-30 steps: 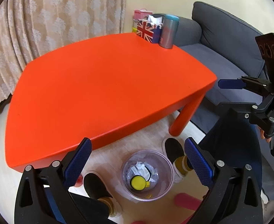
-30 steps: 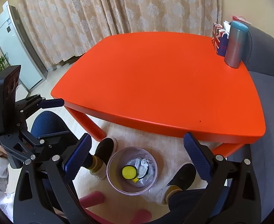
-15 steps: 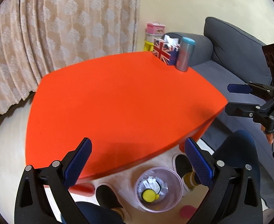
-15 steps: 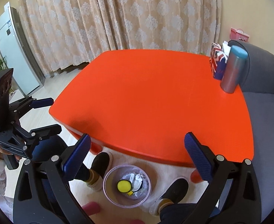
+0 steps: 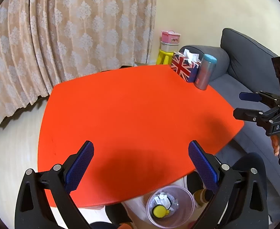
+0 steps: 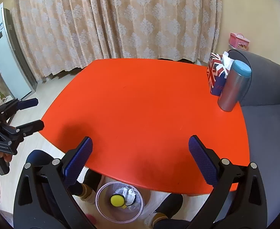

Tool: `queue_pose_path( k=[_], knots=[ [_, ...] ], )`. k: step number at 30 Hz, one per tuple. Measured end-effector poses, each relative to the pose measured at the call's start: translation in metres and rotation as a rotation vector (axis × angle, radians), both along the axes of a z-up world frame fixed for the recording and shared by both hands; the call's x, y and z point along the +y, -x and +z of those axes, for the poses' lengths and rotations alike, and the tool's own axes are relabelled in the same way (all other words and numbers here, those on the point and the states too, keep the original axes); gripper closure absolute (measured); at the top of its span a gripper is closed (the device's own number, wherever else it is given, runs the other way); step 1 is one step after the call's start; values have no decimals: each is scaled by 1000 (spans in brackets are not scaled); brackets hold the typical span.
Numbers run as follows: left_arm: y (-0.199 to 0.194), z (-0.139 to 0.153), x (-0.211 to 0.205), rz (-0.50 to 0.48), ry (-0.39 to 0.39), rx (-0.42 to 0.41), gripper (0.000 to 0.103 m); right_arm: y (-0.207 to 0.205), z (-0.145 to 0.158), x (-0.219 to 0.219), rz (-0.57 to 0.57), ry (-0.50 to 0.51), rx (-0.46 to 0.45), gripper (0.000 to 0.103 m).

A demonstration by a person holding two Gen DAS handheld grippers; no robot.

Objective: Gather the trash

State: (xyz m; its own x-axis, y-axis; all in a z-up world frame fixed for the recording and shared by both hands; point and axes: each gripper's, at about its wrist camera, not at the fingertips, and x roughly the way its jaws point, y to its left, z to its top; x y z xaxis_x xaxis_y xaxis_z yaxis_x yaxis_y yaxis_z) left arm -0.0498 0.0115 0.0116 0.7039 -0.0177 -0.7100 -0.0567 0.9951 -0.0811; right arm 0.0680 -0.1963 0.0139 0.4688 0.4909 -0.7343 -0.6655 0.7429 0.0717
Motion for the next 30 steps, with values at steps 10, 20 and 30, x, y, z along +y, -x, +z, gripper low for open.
queue_pose_path(
  k=[10, 20, 30],
  knots=[
    [-24, 3, 18, 36, -1, -8, 6, -16, 8, 13, 26, 0, -24, 4],
    [-35, -1, 29, 72, -3, 19, 6, -26, 10, 24, 41, -9, -37, 4],
    [-35, 2, 34, 82, 2, 15, 6, -29, 9, 29, 48, -13, -36, 4]
  ],
)
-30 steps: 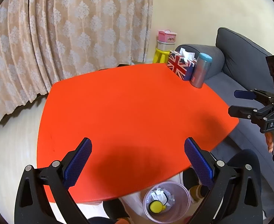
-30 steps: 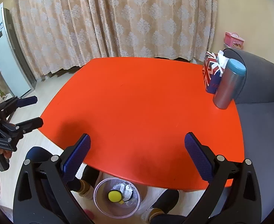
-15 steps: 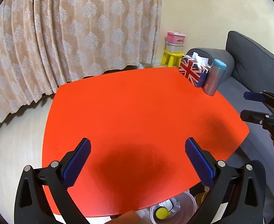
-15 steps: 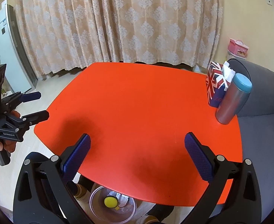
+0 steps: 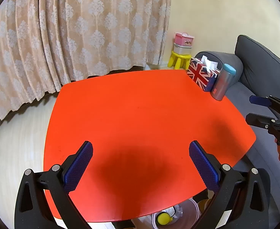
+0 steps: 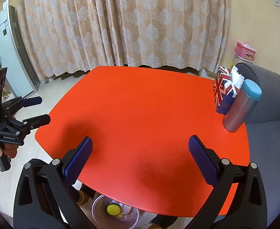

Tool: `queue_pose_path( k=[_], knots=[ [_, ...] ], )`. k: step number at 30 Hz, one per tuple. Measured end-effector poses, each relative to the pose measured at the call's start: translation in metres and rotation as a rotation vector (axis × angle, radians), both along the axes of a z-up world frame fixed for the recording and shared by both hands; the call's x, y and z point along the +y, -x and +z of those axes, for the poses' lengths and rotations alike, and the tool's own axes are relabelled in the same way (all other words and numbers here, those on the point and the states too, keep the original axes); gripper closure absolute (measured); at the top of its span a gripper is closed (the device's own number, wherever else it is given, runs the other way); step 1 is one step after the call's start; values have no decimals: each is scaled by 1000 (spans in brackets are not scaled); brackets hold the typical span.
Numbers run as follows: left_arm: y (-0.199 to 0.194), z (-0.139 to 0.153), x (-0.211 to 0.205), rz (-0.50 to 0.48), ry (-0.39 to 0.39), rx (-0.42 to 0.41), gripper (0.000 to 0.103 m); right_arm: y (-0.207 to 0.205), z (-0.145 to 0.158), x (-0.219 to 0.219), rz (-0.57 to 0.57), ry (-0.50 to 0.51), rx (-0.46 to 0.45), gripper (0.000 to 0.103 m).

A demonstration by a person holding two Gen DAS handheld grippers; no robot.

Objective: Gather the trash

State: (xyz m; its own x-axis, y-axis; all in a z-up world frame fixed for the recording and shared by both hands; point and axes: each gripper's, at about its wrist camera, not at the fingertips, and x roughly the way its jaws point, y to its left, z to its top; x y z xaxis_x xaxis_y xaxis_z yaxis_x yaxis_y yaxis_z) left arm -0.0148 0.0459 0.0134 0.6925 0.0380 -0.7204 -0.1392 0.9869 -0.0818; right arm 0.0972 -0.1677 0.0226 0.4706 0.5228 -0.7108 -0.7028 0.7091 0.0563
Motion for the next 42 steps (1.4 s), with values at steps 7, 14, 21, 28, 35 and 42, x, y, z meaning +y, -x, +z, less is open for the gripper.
queue_pose_path(
  k=[7, 14, 21, 28, 35, 42],
  knots=[
    [-1, 0, 1, 1, -1, 1, 6, 0, -1, 2, 1, 1, 2, 4],
    [-1, 1, 2, 1, -2, 3, 6, 0, -3, 3, -1, 3, 3, 4],
    [-1, 1, 2, -1, 0, 2, 6, 0, -3, 2, -1, 3, 5, 4],
    [-1, 1, 3, -2, 0, 1, 6, 0, -3, 3, -2, 3, 5, 4],
    [-2, 0, 1, -2, 1, 4, 6, 0, -4, 2, -2, 4, 7, 4],
    [-3, -2, -3, -4, 4, 5, 6, -1, -5, 0, -3, 5, 9, 4]
  ],
)
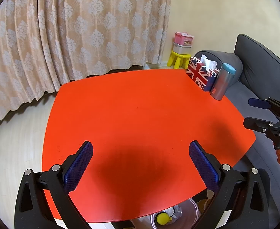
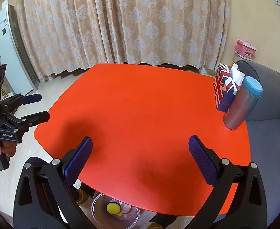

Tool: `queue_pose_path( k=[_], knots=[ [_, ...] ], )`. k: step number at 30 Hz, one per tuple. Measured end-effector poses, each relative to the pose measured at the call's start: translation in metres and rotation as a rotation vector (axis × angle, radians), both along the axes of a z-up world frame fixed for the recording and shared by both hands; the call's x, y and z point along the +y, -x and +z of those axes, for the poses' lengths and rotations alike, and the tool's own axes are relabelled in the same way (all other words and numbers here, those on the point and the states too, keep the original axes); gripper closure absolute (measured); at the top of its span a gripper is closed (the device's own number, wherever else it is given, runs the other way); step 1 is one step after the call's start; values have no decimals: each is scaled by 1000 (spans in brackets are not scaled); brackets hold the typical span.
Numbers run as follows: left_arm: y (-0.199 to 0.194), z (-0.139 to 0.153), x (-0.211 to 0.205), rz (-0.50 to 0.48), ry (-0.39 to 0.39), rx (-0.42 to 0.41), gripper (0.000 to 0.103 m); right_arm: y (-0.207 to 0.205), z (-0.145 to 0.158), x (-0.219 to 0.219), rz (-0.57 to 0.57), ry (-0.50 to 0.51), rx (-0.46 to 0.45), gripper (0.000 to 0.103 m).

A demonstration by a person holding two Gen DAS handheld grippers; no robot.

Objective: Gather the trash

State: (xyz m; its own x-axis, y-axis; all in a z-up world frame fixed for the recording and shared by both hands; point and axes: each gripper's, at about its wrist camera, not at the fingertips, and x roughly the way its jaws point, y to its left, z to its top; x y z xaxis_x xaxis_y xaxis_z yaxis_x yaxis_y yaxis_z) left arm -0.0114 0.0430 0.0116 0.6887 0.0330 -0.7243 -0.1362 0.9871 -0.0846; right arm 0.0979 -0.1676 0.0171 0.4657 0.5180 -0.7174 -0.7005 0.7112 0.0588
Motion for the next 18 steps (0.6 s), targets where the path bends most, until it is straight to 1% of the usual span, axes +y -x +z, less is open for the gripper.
queue_pose_path(
  k=[18],
  knots=[
    [-1, -2, -6, -6, 5, 2, 6, 0, -1, -1, -1, 1, 2, 4]
  ],
)
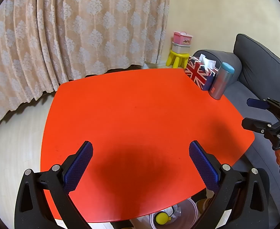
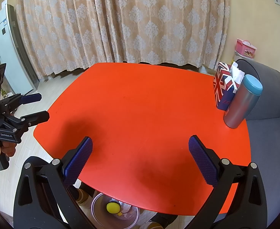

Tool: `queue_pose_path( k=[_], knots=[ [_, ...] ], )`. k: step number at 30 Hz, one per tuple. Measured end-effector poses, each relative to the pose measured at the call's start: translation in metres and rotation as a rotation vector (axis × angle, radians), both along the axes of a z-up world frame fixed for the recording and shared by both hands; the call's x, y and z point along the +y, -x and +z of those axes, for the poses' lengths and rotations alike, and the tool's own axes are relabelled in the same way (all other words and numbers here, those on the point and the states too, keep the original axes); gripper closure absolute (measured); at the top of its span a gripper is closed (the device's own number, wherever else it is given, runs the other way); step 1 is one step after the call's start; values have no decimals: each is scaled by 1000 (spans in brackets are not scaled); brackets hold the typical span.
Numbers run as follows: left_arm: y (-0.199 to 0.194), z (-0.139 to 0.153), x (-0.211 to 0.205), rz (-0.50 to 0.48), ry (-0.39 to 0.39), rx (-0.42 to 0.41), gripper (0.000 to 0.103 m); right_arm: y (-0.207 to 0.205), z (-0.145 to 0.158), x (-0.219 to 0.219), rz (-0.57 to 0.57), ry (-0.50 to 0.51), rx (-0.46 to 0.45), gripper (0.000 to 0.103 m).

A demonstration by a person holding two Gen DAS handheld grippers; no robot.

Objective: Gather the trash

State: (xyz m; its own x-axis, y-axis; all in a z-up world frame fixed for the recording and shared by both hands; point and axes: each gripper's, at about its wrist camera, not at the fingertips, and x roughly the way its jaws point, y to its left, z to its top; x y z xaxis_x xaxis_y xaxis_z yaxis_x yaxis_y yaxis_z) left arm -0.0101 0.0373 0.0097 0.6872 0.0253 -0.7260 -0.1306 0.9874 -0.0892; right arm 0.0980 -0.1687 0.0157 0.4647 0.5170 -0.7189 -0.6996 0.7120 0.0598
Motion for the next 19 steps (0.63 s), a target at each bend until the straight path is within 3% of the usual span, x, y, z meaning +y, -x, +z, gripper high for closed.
queue_pose_path(
  k=[19],
  knots=[
    [-1, -3, -4, -9, -24, 2, 6, -1, 0, 0, 1, 1, 1, 4]
  ],
)
